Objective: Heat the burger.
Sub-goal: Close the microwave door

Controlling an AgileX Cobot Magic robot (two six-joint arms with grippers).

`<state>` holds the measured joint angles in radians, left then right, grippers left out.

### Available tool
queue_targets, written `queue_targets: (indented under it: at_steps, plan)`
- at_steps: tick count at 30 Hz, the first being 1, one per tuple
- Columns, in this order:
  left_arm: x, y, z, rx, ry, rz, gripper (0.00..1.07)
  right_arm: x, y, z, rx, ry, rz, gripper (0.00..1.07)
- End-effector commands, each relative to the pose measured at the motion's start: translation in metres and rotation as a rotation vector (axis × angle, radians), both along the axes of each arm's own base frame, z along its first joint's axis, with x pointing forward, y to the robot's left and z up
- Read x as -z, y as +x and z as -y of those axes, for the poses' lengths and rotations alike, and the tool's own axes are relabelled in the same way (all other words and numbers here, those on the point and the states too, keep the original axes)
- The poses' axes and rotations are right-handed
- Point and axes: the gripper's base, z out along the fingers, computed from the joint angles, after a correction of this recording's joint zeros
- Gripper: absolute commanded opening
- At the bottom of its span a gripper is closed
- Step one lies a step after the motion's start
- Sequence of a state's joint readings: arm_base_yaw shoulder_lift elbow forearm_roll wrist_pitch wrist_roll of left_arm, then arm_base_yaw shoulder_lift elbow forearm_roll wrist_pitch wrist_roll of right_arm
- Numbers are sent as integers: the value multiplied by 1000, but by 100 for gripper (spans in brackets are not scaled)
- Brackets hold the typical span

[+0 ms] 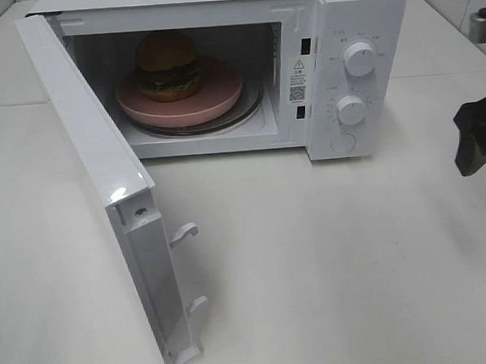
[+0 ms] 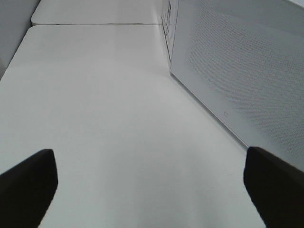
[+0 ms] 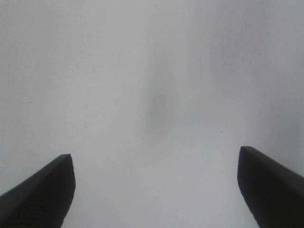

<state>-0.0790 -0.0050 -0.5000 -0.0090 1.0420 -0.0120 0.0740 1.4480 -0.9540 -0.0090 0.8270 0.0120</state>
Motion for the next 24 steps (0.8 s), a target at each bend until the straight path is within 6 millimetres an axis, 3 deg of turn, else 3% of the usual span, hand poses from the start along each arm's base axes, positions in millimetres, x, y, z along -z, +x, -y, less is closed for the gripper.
queue_targets:
  at_steps: [1,8,10,14,16,17,19,24]
  plan:
    - [0,-2,0,2,-9,21,100,0,-4,15,69,-2,-20,89]
    - [0,-2,0,2,-9,21,100,3,-15,15,76,0,-46,89]
    - [0,-2,0,2,-9,21,100,6,-40,15,80,10,-49,89]
    - [0,-2,0,2,-9,21,100,3,-55,15,79,11,-27,89]
    - [0,-2,0,2,-9,21,100,-1,-84,14,86,32,17,89]
    - [0,-2,0,2,-9,21,100,-1,-84,14,86,32,17,89]
    - [0,-2,0,2,-9,21,100,-7,-107,14,89,47,76,89]
    - [0,-2,0,2,-9,21,100,-16,-134,14,86,55,147,89]
